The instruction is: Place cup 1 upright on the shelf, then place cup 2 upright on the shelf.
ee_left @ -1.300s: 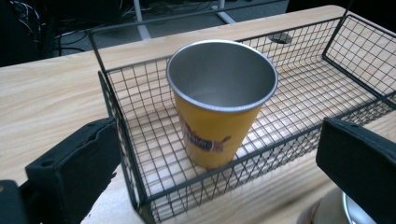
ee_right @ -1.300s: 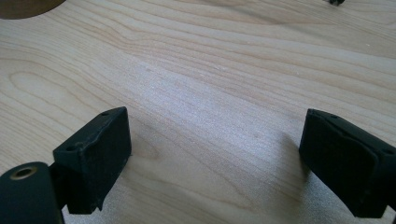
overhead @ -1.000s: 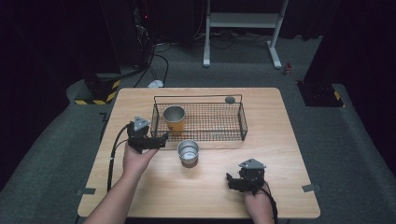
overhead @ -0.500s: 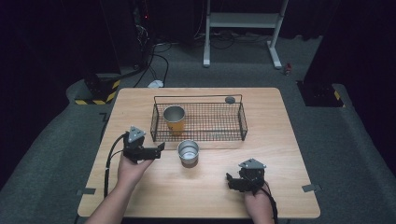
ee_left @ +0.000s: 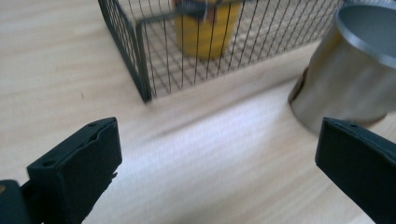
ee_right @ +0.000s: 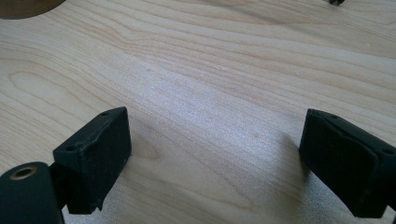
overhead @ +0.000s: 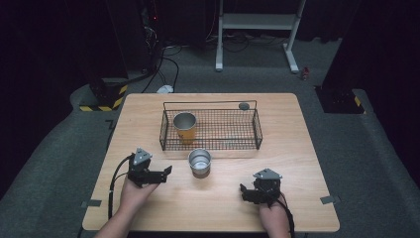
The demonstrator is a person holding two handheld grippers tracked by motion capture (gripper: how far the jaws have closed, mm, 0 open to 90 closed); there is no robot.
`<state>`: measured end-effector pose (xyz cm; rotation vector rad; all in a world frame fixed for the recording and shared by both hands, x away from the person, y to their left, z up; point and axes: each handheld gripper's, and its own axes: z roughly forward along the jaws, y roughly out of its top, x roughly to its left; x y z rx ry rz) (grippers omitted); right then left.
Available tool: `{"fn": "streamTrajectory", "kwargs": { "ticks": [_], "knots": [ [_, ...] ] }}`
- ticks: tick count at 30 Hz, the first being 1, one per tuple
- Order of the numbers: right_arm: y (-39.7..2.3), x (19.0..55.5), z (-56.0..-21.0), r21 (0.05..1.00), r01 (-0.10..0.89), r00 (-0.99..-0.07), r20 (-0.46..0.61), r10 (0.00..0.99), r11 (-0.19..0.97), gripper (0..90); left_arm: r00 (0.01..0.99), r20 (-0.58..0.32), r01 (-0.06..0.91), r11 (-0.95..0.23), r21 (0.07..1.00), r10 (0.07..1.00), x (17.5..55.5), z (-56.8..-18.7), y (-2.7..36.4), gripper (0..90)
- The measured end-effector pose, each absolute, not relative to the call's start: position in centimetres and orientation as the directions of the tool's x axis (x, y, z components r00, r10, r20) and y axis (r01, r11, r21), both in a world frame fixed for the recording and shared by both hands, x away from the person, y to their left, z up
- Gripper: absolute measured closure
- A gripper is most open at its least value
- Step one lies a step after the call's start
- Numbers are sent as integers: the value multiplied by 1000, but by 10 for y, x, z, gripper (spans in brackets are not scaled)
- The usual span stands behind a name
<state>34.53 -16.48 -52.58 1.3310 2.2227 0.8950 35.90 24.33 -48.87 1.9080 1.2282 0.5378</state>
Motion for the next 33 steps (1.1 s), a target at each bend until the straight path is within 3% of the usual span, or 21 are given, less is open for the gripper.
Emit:
{"fn": "streamTrajectory", "kwargs": {
  "ticks": [16,22,33],
  "knots": [
    [-165,345,-526,699,630,-465,-10,885,339,91,475,-33,644,-322,694,879,340,-527,260,19],
    [-165,345,-526,699,630,-465,-9,885,339,91,497,10,628,-368,686,867,338,-528,257,8],
    [-165,345,-526,698,630,-466,-10,885,340,91,483,3,624,-347,700,876,334,-530,256,4]
  ]
}}
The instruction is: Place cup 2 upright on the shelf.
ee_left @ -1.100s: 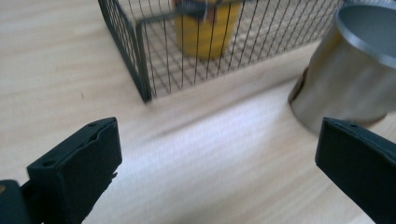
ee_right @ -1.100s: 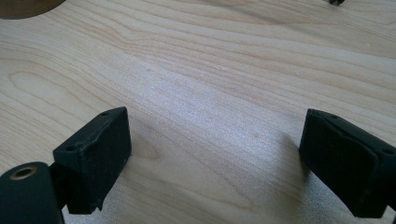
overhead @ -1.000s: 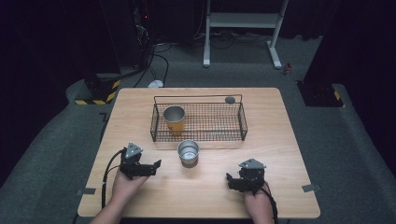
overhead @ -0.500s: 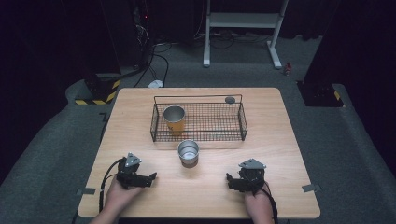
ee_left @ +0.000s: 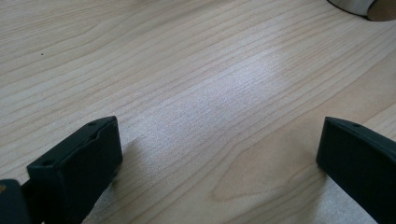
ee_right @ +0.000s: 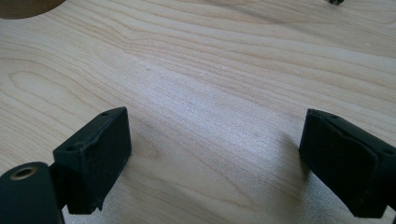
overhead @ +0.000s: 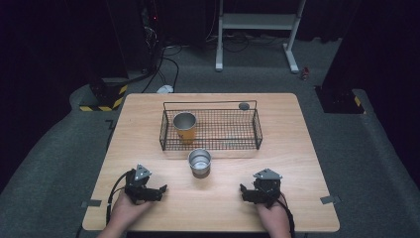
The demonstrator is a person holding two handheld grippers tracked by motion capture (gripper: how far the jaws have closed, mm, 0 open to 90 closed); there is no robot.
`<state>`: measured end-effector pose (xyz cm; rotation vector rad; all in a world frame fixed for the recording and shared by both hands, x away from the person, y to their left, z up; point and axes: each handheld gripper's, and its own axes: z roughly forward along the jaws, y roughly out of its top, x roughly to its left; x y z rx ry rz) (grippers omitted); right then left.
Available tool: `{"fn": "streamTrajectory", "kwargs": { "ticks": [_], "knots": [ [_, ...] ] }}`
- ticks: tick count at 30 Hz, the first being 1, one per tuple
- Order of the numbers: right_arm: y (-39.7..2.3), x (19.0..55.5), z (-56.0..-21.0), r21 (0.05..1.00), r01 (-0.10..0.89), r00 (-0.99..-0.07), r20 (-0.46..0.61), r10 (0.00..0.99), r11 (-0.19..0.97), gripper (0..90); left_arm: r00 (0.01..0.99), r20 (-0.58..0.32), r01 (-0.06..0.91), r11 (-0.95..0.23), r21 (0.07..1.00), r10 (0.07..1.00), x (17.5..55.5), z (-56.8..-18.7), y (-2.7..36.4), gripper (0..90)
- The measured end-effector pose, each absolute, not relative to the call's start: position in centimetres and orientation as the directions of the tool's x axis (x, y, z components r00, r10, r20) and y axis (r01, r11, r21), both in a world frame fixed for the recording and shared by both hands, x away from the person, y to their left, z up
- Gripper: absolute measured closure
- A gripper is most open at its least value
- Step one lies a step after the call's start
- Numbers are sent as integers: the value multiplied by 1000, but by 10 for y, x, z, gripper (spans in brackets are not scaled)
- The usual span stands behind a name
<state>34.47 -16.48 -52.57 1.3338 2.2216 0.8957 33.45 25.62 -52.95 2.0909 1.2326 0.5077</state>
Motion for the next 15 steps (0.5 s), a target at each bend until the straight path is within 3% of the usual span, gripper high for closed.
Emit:
{"fn": "streamTrajectory", "kwargs": {
  "ticks": [15],
  "knots": [
    [-170,345,-521,710,628,-448,-5,894,319,140,482,7,623,-348,701,876,333,-530,257,5]
  ]
}}
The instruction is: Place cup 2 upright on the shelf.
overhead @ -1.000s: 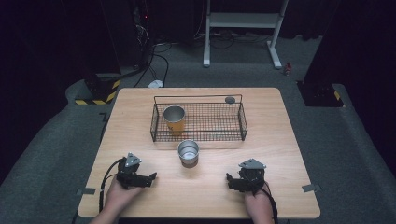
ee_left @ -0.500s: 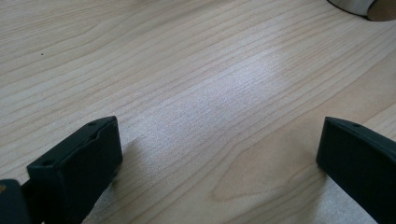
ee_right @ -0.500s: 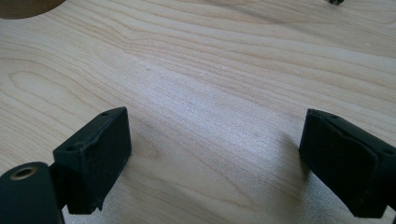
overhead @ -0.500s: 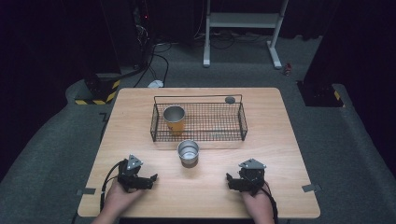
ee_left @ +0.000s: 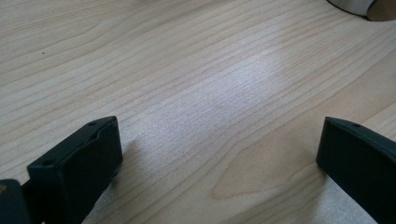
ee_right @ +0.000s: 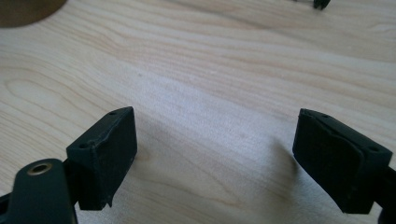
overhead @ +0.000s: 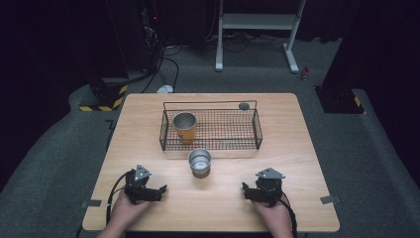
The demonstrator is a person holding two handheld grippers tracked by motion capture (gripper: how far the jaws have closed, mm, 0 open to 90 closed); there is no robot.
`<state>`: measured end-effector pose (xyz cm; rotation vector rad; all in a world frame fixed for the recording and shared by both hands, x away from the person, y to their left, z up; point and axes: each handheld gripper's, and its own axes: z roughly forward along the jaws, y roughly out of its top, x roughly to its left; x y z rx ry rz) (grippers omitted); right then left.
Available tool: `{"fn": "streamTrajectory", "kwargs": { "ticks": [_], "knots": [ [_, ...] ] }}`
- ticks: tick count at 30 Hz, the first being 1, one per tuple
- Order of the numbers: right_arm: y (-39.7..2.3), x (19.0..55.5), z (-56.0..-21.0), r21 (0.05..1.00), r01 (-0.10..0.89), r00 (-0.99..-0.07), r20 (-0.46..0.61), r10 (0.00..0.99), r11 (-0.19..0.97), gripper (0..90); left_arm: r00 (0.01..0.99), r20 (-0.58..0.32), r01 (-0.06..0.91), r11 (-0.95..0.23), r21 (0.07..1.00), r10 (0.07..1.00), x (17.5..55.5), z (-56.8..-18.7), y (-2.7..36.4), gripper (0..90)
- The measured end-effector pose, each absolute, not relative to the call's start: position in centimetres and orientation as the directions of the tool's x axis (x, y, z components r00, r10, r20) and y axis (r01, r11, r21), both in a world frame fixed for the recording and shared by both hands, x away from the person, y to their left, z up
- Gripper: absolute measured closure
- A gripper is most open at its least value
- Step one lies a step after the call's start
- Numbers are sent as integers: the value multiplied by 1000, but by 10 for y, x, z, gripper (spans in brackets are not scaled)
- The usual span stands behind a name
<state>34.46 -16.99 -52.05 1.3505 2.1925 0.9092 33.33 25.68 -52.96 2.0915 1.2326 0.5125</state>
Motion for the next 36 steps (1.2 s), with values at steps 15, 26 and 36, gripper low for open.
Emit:
{"fn": "streamTrajectory", "kwargs": {
  "ticks": [15,26,36],
  "knots": [
    [-157,352,-498,750,581,-481,3,877,316,128,472,7,619,-337,709,882,330,-530,257,8],
    [-125,358,-486,769,540,-538,2,843,342,111,492,5,611,-349,710,870,331,-531,260,5],
    [-111,361,-487,784,510,-574,2,819,355,110,493,0,612,-347,711,870,331,-531,260,3]
  ]
}}
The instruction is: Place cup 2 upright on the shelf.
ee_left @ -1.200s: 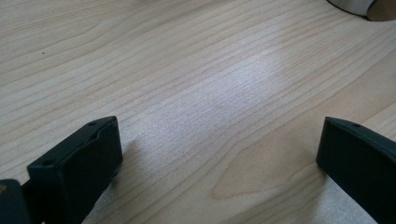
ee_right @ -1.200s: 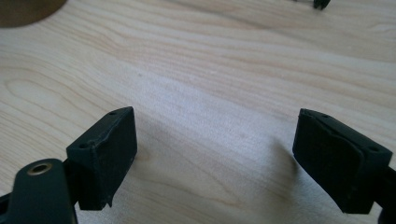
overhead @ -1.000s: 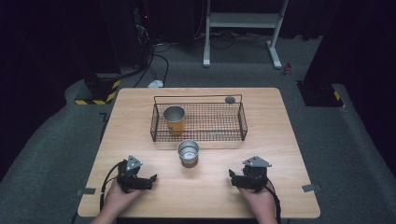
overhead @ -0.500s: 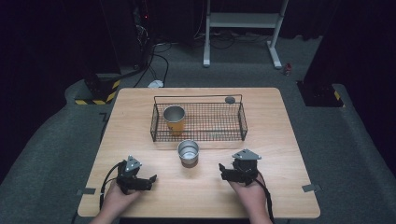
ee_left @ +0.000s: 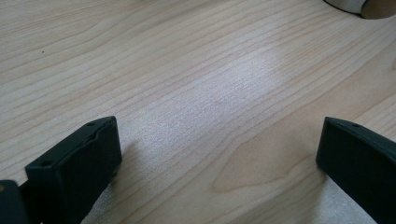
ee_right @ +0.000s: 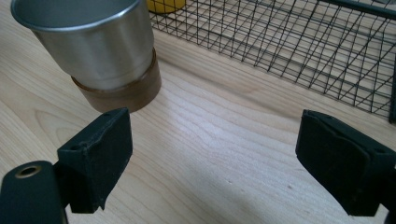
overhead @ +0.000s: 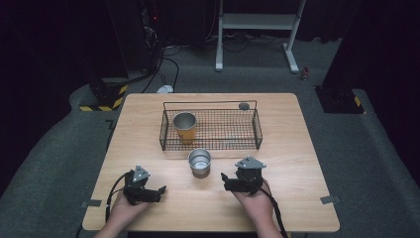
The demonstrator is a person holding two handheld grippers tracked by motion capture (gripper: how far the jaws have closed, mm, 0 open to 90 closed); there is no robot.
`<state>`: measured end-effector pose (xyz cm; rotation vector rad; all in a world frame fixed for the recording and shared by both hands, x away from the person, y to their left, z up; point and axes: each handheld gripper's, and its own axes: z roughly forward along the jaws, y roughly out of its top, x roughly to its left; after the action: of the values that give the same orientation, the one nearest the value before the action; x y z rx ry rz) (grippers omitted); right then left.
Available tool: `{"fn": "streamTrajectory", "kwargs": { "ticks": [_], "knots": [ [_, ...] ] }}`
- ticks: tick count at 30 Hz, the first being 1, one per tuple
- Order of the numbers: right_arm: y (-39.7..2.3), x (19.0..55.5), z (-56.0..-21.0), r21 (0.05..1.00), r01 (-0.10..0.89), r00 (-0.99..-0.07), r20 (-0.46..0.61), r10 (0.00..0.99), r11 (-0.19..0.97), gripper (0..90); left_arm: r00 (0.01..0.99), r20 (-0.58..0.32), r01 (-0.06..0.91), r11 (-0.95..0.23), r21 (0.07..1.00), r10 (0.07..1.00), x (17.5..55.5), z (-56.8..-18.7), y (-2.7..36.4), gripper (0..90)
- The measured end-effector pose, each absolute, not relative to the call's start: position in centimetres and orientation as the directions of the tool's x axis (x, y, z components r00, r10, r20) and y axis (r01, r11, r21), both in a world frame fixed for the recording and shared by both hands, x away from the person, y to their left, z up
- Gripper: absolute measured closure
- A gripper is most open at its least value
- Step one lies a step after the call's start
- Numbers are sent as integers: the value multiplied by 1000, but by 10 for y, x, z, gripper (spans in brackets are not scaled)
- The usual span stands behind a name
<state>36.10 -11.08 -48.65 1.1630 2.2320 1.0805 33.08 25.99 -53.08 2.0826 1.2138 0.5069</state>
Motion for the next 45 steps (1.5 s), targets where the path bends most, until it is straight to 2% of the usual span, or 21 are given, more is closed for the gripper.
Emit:
{"fn": "streamTrajectory", "kwargs": {
  "ticks": [11,26,45],
  "knots": [
    [-98,357,-479,801,487,-603,20,798,348,108,489,7,612,-348,711,872,331,-531,261,3],
    [-80,357,-468,823,439,-627,-7,779,361,105,490,4,612,-347,711,872,332,-531,262,3],
    [-47,360,-466,825,428,-665,10,747,370,90,493,10,609,-354,709,870,333,-531,262,2]
  ]
}}
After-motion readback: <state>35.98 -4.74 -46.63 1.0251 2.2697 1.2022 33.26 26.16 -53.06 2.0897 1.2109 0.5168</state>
